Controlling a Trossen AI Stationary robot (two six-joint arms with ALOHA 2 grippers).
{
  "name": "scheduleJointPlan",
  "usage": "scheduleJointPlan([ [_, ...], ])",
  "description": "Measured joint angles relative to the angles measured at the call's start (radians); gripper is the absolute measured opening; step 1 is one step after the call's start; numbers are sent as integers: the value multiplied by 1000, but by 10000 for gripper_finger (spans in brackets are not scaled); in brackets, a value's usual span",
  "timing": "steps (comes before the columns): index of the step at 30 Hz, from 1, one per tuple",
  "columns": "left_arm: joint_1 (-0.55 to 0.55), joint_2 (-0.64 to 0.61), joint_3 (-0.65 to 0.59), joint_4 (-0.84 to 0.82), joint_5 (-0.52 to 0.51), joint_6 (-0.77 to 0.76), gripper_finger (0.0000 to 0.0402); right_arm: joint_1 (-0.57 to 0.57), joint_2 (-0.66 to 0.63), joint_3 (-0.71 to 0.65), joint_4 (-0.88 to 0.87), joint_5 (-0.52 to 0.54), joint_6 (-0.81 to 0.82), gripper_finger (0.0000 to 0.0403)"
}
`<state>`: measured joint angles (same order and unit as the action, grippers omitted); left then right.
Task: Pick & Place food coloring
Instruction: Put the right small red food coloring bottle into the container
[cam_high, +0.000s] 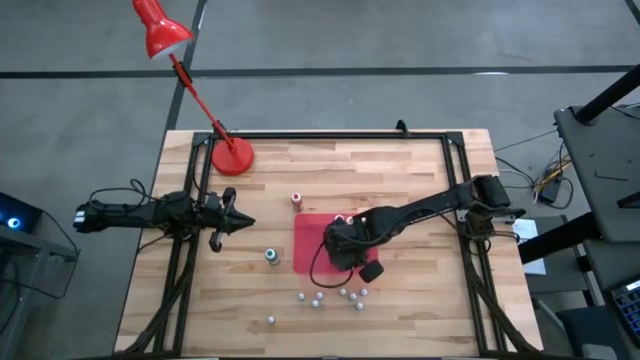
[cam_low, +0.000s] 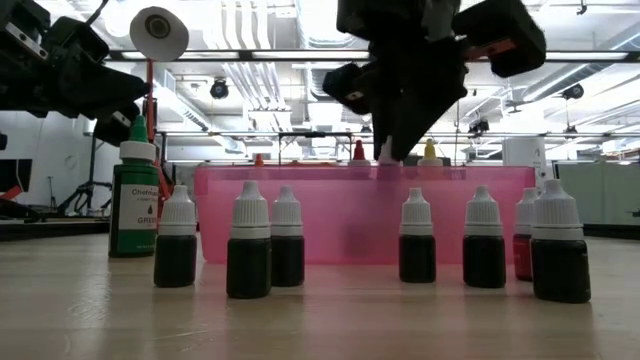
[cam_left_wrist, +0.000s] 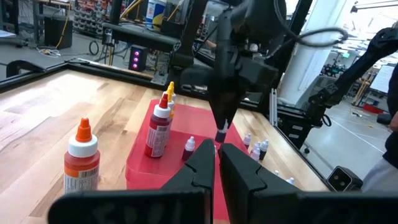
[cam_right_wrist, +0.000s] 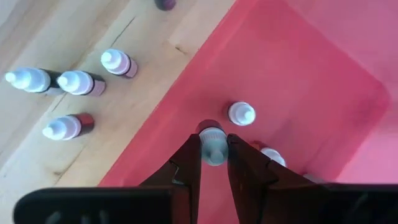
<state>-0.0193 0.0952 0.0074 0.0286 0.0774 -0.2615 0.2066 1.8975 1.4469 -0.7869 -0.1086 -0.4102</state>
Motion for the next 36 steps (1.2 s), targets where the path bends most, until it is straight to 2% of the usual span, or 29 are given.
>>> scheduleJointPlan([
  [5,0,3,0,0,0,0,0,0,65,65,-39,3,-2,54],
  [15,0,8,0,-1,-5,0,0,-2,69,89,-88,3,-78,54],
  [29,0,8,0,-1,-7,0,0,28,69,88,-99,-5,-697,54],
  [36,0,8,0,-1,-7,0,0,29,101,87,-82,-5,-744,54],
])
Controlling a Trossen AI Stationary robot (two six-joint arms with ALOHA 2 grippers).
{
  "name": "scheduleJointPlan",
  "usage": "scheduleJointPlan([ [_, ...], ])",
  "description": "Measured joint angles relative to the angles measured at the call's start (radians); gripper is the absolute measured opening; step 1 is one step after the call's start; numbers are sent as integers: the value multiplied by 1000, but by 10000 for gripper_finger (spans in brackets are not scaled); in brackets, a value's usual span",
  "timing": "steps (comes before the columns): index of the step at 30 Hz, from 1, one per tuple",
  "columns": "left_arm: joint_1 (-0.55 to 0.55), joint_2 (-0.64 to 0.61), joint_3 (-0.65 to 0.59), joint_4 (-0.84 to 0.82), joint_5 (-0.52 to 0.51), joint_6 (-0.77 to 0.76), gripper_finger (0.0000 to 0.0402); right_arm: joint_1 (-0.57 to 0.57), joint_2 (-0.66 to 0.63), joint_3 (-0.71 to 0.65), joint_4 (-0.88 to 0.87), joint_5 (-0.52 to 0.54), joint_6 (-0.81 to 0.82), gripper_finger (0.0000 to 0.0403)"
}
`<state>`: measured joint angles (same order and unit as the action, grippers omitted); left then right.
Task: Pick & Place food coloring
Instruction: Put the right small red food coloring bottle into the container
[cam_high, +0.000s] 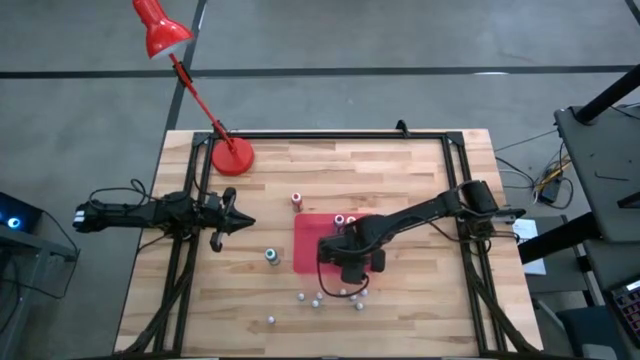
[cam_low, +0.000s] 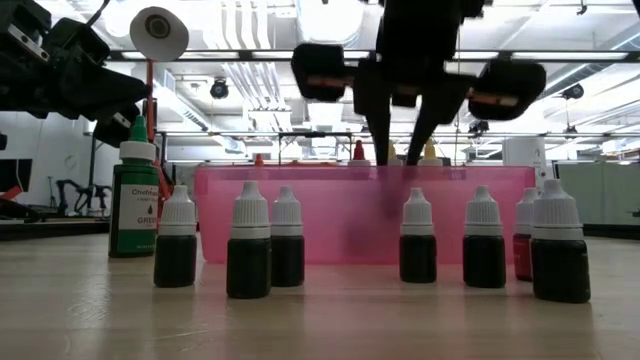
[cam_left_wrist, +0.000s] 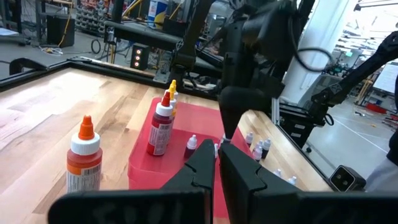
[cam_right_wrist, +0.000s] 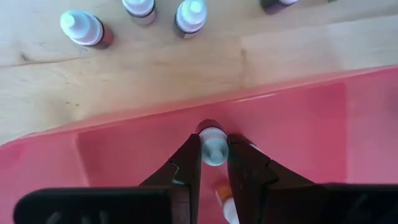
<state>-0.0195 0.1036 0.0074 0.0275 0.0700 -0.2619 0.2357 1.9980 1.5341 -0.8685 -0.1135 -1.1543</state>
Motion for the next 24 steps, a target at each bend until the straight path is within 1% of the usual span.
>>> scheduleJointPlan([
  [2,0,0,0,0,0,0,0,2,18,9,4,0,3,54],
  [8,0,6,0,0,-2,0,0,0,13,14,20,0,2,54],
  [24,0,6,0,0,-3,0,0,-3,48,13,53,-1,-52,54],
])
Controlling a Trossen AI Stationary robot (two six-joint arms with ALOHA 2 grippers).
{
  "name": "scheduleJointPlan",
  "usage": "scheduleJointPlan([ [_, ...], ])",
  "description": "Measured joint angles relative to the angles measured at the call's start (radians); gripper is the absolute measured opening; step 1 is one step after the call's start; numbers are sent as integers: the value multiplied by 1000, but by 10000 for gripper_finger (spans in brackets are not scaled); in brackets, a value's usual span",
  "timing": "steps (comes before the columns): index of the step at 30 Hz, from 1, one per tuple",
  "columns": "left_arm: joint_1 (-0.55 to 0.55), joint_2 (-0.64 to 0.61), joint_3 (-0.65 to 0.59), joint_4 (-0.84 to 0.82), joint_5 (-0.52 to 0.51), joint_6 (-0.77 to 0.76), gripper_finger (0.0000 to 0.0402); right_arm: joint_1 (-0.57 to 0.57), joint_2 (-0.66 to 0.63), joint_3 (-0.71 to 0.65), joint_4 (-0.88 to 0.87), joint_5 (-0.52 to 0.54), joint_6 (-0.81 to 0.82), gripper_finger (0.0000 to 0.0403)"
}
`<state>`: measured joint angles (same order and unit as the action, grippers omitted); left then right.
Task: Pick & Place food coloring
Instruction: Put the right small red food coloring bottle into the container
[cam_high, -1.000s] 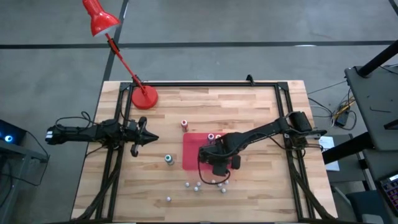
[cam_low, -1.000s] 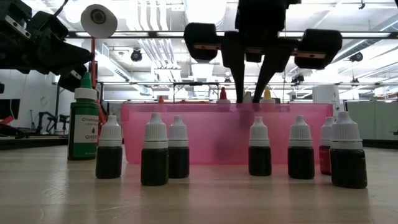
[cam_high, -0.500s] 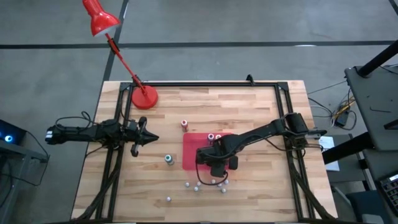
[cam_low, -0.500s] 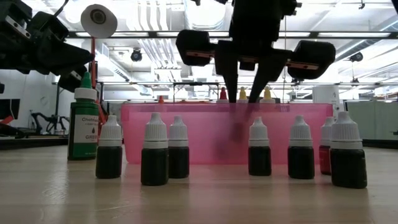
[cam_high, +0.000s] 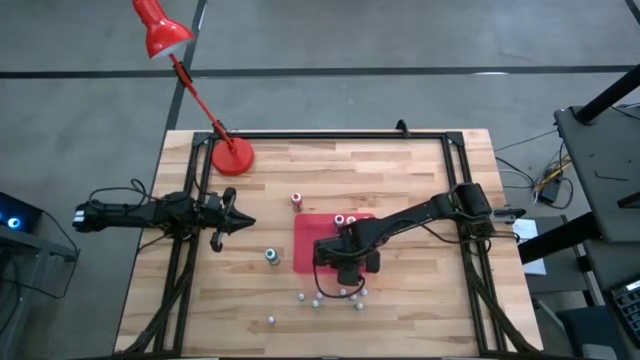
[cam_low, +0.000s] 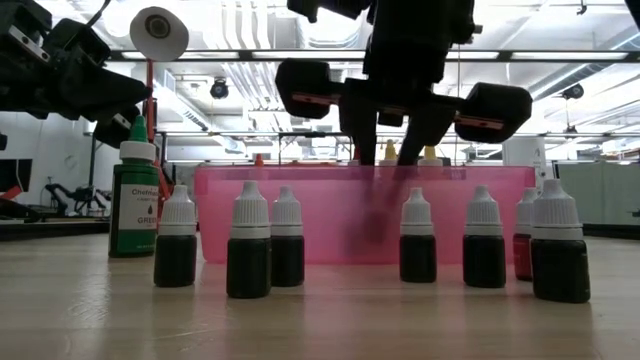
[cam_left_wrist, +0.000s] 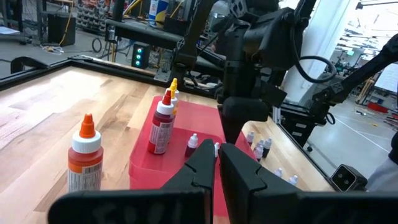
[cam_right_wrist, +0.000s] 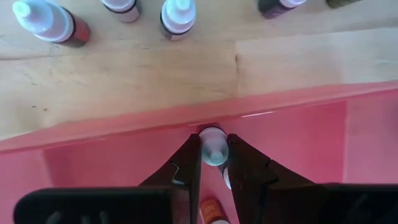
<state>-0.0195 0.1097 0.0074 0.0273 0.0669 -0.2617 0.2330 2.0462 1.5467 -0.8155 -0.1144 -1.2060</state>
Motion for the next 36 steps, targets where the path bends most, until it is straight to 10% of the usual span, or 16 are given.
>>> scheduleJointPlan([
  [36,0,0,0,0,-1,0,0,-10,6,-9,19,-1,-2,54],
])
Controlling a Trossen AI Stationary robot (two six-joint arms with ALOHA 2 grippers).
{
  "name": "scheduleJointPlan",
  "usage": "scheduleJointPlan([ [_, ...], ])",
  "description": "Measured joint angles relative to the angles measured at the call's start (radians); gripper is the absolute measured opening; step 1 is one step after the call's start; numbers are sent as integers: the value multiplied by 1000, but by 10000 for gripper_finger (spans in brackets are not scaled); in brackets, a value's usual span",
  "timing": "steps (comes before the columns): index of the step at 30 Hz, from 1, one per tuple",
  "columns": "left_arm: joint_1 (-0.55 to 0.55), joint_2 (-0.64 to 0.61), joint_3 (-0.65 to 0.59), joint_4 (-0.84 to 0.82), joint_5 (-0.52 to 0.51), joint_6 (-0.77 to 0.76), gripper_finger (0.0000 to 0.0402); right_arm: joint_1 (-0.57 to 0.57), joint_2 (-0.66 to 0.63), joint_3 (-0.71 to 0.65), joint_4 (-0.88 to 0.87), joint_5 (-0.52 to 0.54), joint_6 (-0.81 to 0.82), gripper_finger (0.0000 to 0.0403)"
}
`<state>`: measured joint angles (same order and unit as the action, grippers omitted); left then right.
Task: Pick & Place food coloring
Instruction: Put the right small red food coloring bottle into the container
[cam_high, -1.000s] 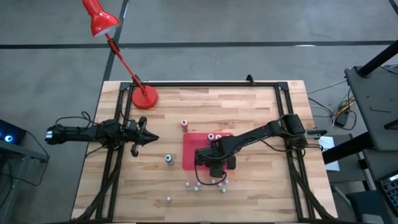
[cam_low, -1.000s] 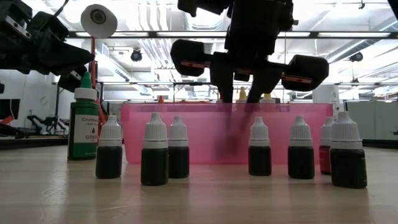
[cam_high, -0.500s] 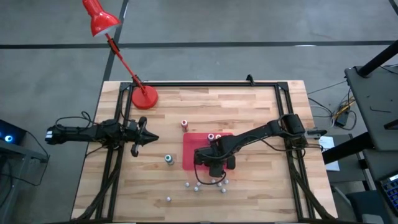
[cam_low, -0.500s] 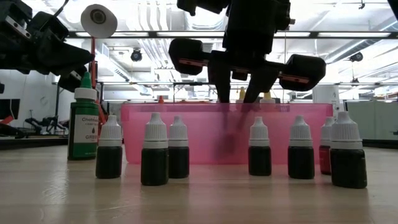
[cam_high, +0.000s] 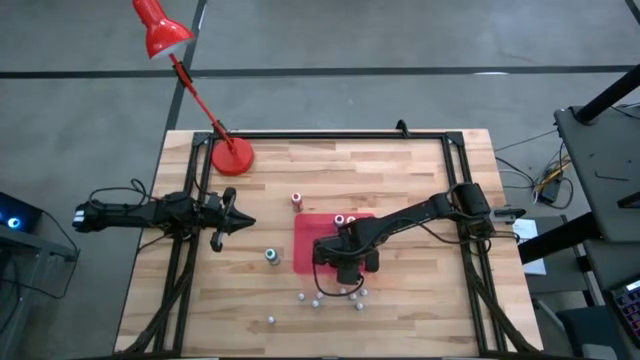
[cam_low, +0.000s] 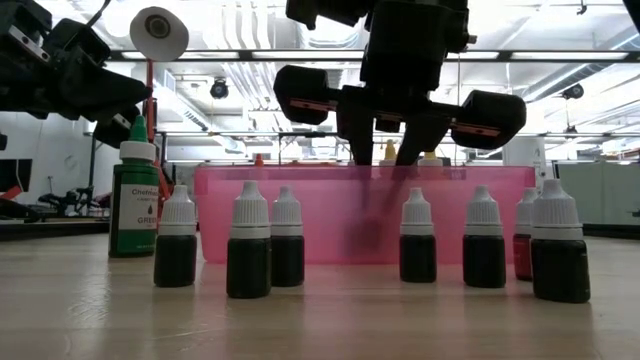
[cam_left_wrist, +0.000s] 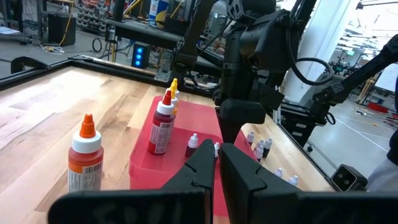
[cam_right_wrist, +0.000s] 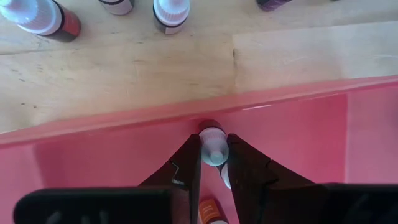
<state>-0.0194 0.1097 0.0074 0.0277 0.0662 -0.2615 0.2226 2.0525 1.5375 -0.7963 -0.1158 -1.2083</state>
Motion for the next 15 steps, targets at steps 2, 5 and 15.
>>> scheduleJointPlan([
  [2,0,0,0,0,0,0,0,0,0,0,0,0,0,54],
  [5,0,0,0,0,0,0,0,-1,0,0,3,0,0,54],
  [15,0,0,0,0,0,0,0,-1,-2,0,6,0,0,54],
])
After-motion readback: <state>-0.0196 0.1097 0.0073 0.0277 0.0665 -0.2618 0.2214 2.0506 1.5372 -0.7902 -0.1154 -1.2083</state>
